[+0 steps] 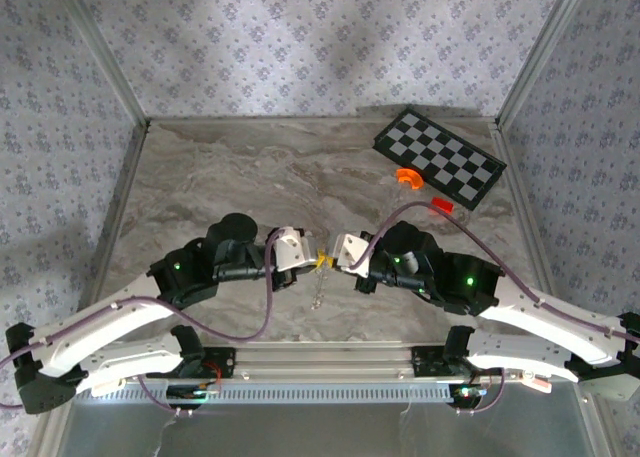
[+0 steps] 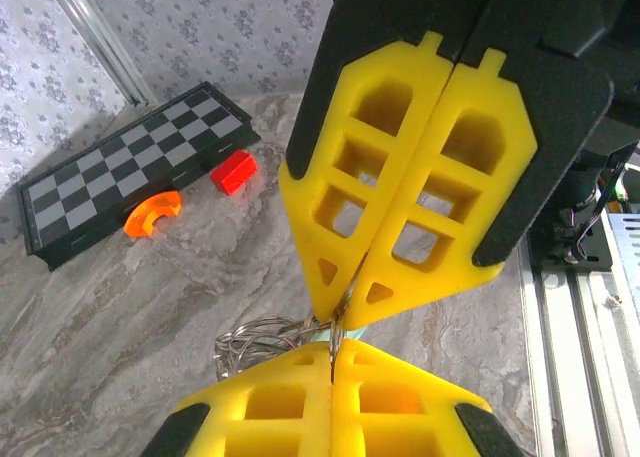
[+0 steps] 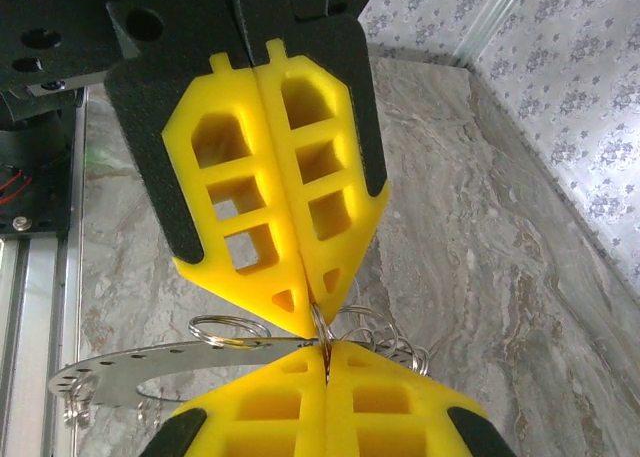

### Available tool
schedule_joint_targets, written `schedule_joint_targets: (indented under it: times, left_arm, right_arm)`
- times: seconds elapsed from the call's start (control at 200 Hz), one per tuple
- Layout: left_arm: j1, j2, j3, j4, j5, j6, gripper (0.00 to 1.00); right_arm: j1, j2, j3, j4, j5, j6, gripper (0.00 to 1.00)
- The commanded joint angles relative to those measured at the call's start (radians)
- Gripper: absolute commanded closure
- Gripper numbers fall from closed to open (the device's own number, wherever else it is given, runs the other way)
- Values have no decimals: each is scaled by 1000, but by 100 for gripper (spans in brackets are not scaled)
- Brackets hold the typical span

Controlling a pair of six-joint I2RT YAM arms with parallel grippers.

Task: Put the keys on the keyring

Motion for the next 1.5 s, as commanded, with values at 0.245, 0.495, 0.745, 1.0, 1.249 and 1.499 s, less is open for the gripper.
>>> schedule_joint_targets:
  times: [0.245,0.495,0.745,1.0,1.249,1.499]
  left_arm:
    - [-1,-87,-55,190,87,-20,100]
    - [-1,-113,-71,228,140,-38,100]
    - [-1,-116,-70,250,172,-56,100]
    - [-1,-123,-81,272,188,-71,100]
    - [0,-136,-107,326,208,-97,100]
    - [0,-146,-134,384,212,-117,100]
  right_arm:
    - [7,-77,-27,63,-27,43,62]
    - [7,-105,-57,74,-23,54,62]
    - [7,-118,-79,116,-27,51,65]
    - [7,-115,-86,133,-37,47,80]
    - [3,-75,-74,92,-61,47,94]
    - [2,-36,-49,42,-74,47,100]
